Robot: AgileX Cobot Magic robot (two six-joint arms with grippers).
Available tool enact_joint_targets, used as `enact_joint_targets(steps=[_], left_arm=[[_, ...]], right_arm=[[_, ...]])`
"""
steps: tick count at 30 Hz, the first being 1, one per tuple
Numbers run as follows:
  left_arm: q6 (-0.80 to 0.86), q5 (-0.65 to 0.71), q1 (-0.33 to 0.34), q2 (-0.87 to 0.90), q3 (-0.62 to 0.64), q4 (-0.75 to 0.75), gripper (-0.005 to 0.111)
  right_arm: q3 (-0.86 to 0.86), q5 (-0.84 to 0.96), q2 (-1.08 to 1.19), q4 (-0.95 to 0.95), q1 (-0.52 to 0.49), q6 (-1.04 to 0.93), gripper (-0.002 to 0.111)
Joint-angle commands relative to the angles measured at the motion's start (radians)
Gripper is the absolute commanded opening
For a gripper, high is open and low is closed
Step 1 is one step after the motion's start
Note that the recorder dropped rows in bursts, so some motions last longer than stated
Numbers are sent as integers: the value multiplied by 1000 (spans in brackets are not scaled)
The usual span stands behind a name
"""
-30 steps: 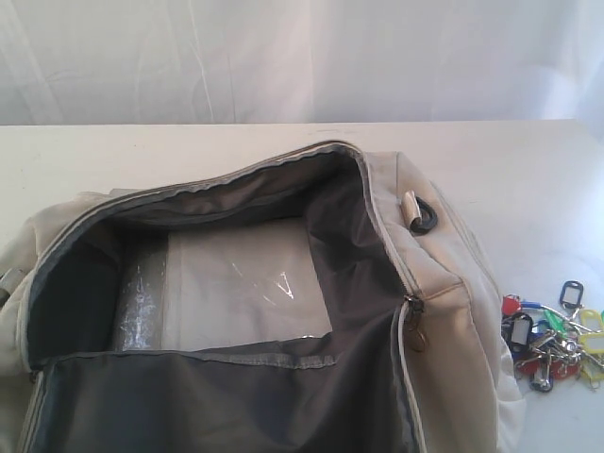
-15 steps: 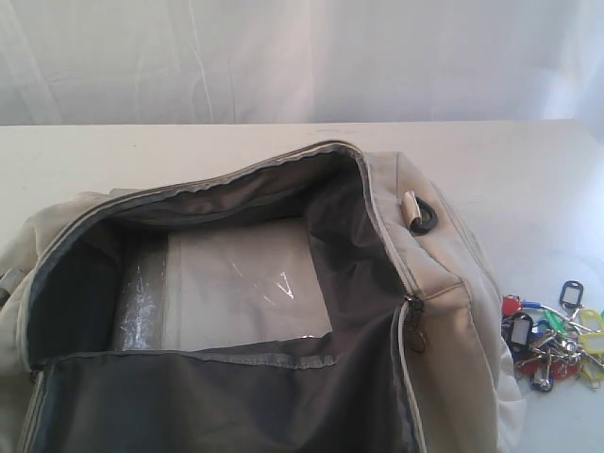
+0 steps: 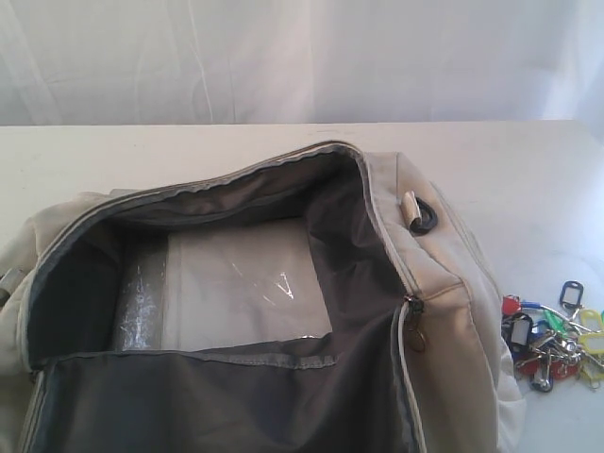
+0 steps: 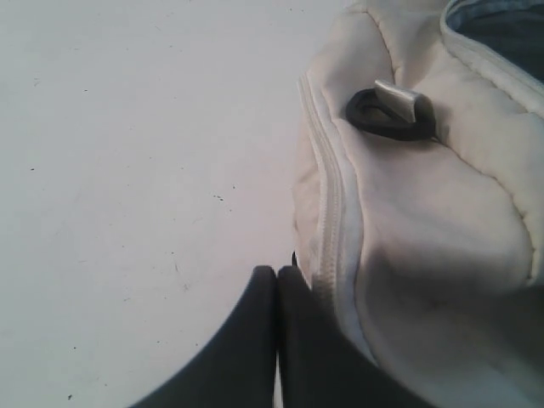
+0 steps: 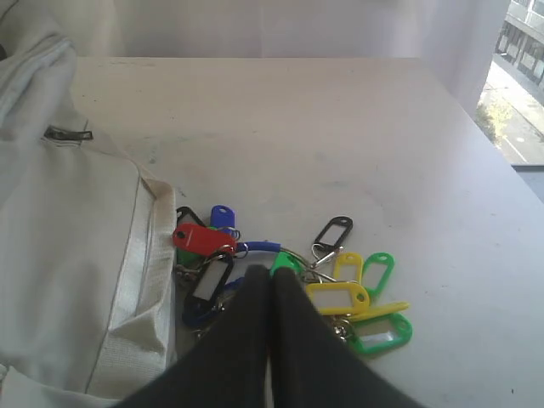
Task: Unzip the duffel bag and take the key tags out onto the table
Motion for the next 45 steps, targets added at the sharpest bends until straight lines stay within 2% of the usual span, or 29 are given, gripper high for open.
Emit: enact_joint_targets(steps=[1,6,14,38,45], left_arm=[[-6,-1,2,-5,6,-7,0],[-6,-1,2,-5,6,-7,0],[-6,-1,2,-5,6,-7,0],[-6,-1,2,-5,6,-7,0],[-6,-1,2,-5,6,-7,0]], right_arm=[[5,-17,-5,-2,-10,8,0],[5,-19,-5,-169,23,8,0],[5,-21,-5,-171,83,8,0],[5,-19,-5,-171,87,12,0],[5,-19,-5,-171,87,194,0]])
